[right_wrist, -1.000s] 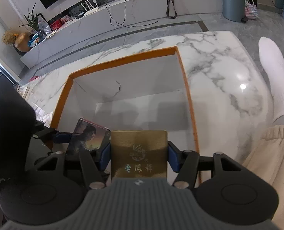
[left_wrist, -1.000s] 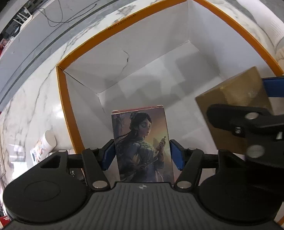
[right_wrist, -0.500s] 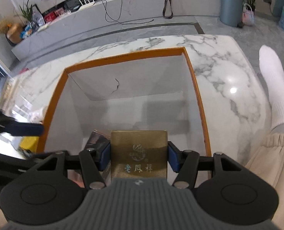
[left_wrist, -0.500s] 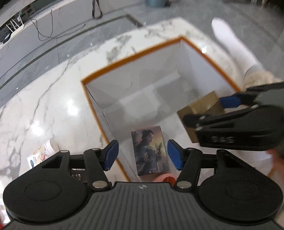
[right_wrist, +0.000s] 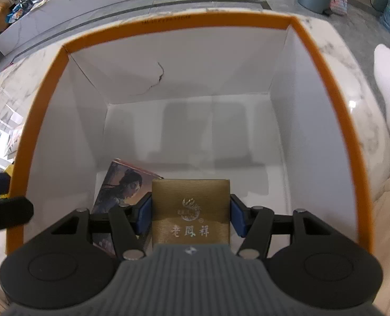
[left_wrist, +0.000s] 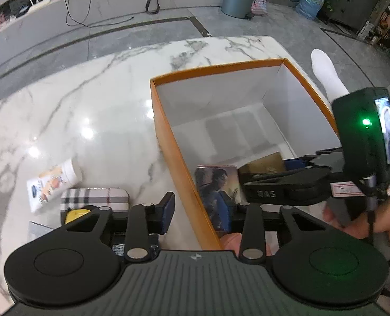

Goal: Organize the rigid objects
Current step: 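Lower the gold box and picture card box into the orange box, release both, then move the right tool to the dark spray can and grasp it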

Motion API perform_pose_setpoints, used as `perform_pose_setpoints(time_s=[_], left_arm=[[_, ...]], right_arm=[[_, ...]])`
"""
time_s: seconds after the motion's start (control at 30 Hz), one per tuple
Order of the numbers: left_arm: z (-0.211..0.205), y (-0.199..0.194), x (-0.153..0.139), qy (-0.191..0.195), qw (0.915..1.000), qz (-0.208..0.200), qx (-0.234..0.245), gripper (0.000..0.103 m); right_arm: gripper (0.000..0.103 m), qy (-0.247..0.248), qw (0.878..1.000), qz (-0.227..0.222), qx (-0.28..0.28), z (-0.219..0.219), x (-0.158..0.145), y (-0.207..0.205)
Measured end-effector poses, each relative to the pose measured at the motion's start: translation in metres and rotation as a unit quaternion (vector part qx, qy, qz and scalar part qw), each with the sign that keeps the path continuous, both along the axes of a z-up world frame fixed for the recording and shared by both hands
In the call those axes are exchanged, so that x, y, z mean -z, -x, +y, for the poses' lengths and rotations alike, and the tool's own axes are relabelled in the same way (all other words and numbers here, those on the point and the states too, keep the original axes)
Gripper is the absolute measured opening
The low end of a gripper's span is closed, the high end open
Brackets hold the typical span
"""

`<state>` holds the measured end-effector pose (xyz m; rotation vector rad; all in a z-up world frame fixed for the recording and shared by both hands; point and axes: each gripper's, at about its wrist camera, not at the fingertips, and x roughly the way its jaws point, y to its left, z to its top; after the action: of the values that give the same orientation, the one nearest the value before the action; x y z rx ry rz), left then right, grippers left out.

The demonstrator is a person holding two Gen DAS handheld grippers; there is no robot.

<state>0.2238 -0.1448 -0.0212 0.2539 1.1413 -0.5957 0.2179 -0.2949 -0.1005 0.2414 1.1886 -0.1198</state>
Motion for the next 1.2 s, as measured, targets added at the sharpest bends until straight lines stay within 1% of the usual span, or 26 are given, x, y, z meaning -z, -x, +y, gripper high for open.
perform_pose_setpoints(time_s=[0.17,0.27,0.37,0.4,0.57,0.7,0.83,0.93,1.03,1.13,1.2], left_arm=[[0.003,0.002,0.006,0.009,0.9999,0.007,0.005,0.038],[0.005,0.003,0.007,0.013,0.9999,0.009,0.001,0.037],[0.009,0.006,0.004,0.022,0.9997,0.006,-0.006,0.038],[0.011,0.008,0.003,0.024,0.9997,0.005,-0.008,0.038],[0.024,0.017,0.001,0.032,0.9993,0.003,-0.018,0.038],[0.032,0.025,-0.003,0.048,0.9985,0.004,-0.026,0.038],[0.033,0.034,-0.009,0.046,0.9987,-0.002,-0.023,0.038],[0.037,0.038,-0.013,0.045,0.9987,-0.005,-0.026,0.038],[0.040,0.040,-0.015,0.037,0.9988,-0.011,-0.030,0.038],[0.046,0.041,-0.016,0.031,0.9988,-0.015,-0.037,0.038],[0.052,0.043,-0.017,0.026,0.9988,-0.018,-0.038,0.038]], right_arm=[[0.059,-0.032,0.999,-0.005,-0.024,0.008,0.001,-0.001],[0.059,-0.032,0.999,0.000,-0.030,0.008,0.000,0.001],[0.059,-0.013,0.999,0.006,-0.032,0.001,-0.005,0.009],[0.059,-0.014,0.999,0.010,-0.033,-0.001,-0.007,0.013],[0.059,-0.039,0.997,0.049,-0.033,-0.012,-0.009,0.042],[0.059,-0.075,0.993,0.082,-0.025,-0.016,-0.004,0.059],[0.059,-0.106,0.988,0.108,-0.024,-0.004,0.003,0.066],[0.060,-0.114,0.987,0.115,-0.024,0.000,0.005,0.068],[0.061,-0.115,0.986,0.116,-0.022,0.001,0.004,0.071],[0.061,-0.124,0.986,0.109,-0.019,-0.001,-0.002,0.074],[0.059,-0.123,0.987,0.103,-0.019,-0.002,-0.005,0.075]])
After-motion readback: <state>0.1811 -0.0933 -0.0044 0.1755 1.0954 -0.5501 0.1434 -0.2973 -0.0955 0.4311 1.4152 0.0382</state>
